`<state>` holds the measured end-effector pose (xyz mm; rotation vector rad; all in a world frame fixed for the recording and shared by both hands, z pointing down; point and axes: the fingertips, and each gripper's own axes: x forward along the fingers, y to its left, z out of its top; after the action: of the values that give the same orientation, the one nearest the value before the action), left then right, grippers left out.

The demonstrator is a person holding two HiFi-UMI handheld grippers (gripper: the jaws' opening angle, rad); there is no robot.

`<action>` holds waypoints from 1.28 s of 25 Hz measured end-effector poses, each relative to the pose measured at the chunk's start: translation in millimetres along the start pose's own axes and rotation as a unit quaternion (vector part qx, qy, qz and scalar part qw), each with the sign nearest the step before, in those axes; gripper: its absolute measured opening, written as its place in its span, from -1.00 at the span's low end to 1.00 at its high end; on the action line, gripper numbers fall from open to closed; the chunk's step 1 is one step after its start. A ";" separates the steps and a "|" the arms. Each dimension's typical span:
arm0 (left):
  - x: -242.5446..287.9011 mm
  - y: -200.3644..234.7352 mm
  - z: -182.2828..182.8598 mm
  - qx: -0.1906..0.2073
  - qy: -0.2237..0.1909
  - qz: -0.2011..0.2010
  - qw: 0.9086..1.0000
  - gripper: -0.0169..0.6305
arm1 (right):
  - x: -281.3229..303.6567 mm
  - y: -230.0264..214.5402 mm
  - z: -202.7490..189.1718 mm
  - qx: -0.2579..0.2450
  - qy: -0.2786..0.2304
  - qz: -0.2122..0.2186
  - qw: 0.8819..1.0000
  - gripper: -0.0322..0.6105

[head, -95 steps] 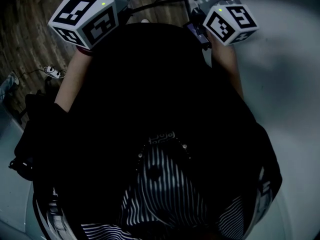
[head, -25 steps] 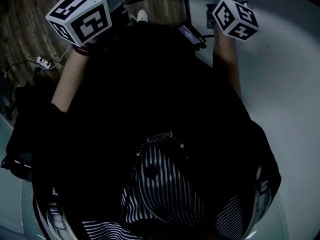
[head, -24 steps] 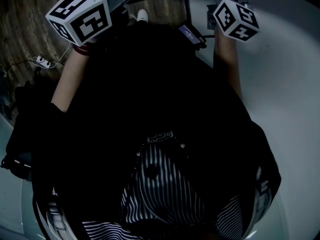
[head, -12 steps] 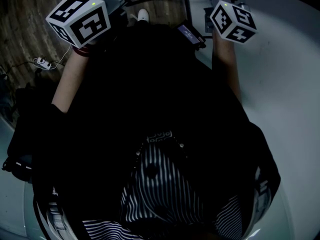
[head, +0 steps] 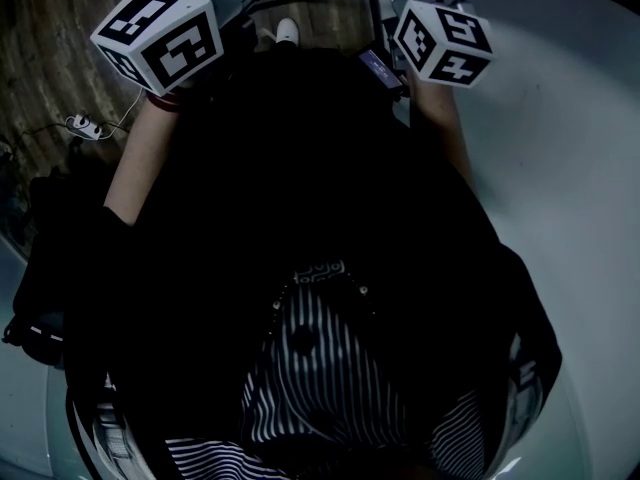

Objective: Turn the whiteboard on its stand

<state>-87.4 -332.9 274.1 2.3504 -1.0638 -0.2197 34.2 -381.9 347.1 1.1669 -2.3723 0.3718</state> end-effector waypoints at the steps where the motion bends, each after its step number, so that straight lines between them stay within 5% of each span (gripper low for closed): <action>1: 0.9 1.6 -1.0 0.000 0.001 0.002 1.000 -0.94 | 3.3 5.2 0.2 -0.003 0.001 0.009 1.000 -0.37; 6: 6.0 4.1 -2.7 0.001 -0.001 0.009 1.000 -0.94 | 19.0 27.3 6.2 -0.018 -0.001 0.046 0.999 -0.39; 17: -3.8 14.2 -4.2 0.015 -0.004 0.041 0.999 -0.94 | 50.1 12.8 21.5 -0.016 -0.014 0.036 0.999 -0.39; 32: 1.5 17.0 -4.2 0.023 0.001 0.034 0.999 -0.94 | 60.8 -2.6 33.0 -0.014 -0.014 0.015 1.000 -0.39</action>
<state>-95.9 -341.4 286.9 2.3489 -1.1571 -0.1687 -5.4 -438.6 350.5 1.1320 -2.4136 0.3342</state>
